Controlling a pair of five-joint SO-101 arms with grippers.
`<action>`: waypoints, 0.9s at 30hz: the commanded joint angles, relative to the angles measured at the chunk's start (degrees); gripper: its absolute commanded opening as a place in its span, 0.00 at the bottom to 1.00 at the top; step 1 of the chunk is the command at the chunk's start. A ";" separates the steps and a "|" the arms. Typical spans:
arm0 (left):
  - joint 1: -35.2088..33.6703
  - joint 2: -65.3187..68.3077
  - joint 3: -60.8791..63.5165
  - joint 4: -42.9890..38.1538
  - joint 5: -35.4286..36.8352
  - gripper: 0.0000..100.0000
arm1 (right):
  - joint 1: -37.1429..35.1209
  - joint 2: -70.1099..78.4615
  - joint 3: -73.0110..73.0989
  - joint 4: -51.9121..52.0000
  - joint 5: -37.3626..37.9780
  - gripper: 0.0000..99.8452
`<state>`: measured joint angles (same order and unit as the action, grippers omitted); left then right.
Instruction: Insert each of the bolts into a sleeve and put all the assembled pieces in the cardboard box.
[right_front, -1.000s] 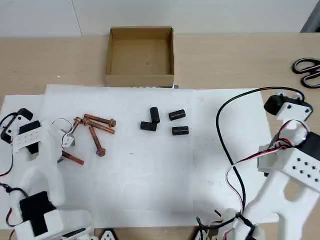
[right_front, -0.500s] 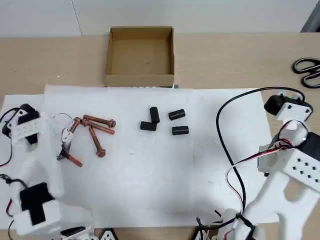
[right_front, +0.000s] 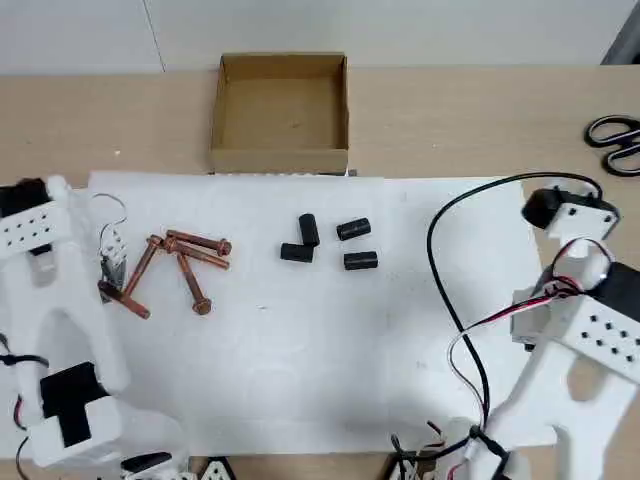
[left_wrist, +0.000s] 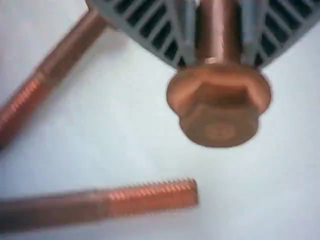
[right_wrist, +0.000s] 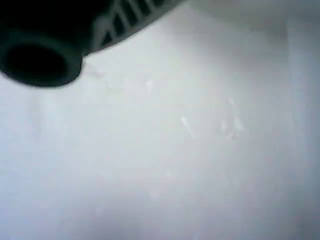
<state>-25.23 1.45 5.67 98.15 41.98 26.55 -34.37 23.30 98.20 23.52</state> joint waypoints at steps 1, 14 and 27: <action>2.81 -0.44 -4.62 2.20 0.09 0.00 | -2.24 -1.98 -0.26 1.10 0.44 0.00; 13.98 -19.78 -8.13 0.53 -8.62 0.00 | -21.49 -1.98 -2.99 1.01 -4.57 0.00; 22.51 -42.29 -8.22 2.20 -20.40 0.00 | -29.49 -15.25 -13.45 1.45 -6.33 0.00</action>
<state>-4.48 -32.13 0.04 99.74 24.92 -2.46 -41.85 12.31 98.46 17.89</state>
